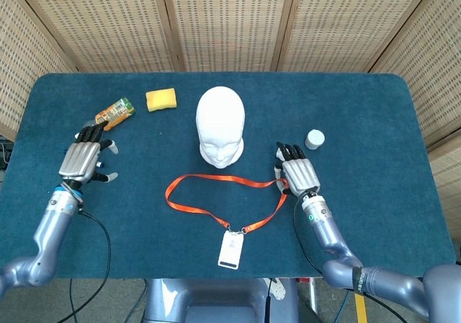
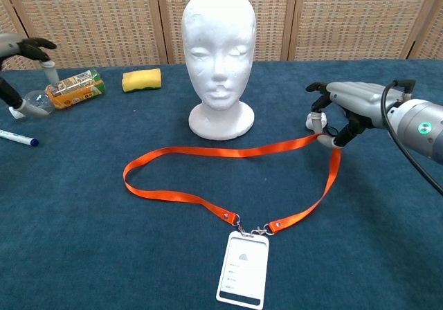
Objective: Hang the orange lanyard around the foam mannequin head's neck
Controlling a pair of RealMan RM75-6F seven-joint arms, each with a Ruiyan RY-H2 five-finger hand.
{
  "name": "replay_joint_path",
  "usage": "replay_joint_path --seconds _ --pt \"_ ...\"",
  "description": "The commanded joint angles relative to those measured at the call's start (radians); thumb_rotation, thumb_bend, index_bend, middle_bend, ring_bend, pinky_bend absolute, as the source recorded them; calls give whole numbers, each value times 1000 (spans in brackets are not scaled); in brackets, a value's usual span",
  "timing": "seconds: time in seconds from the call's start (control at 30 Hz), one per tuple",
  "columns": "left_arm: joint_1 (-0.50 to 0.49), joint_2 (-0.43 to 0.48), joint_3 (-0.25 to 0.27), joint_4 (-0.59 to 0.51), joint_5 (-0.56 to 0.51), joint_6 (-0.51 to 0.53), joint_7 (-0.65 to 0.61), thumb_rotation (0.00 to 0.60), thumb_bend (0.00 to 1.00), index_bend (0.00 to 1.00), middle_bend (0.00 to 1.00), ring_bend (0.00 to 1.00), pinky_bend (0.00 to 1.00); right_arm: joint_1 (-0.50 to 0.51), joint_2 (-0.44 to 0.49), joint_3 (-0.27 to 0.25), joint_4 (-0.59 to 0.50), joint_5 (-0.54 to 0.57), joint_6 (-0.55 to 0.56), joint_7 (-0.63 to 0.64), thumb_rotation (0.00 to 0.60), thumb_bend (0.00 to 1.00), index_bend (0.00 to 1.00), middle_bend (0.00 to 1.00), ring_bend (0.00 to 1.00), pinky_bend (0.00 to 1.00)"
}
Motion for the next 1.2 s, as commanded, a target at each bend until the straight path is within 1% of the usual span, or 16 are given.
replay_joint_path --seconds 0.03,0.2,0.27,0.43,0.57,0.73,1.07,1.2 --pt "-78 -90 -5 63 -84 -61 59 600 165 452 0 0 0 0 2 1 2 -3 -8 12 600 436 688 12 0 0" --pt "-165 -198 0 128 -176 -102 129 600 166 452 0 0 0 8 -4 15 14 2 -22 33 600 436 689 11 0 0" --pt "-198 -241 0 164 -214 -104 163 600 166 453 0 0 0 11 -5 19 19 4 -27 37 600 436 689 11 0 0" --pt "-256 -315 -6 219 -285 -132 180 600 168 457 0 0 0 13 -5 30 22 7 -37 64 600 436 690 13 0 0" --pt "-275 -353 -2 257 -289 -140 171 600 167 471 0 0 0 13 -5 37 25 7 -43 87 600 436 692 15 0 0" --pt "-305 -422 -6 342 -303 -170 134 600 168 490 0 0 0 16 -2 38 47 2 -60 114 600 436 692 15 0 0" --pt "-344 -487 -15 429 -309 -191 109 600 274 534 0 0 0 19 3 38 70 -8 -80 145 600 436 692 15 0 0" --pt "-356 -499 -19 444 -312 -191 105 600 288 535 0 0 0 21 7 40 66 -9 -81 146 600 436 693 15 0 0"
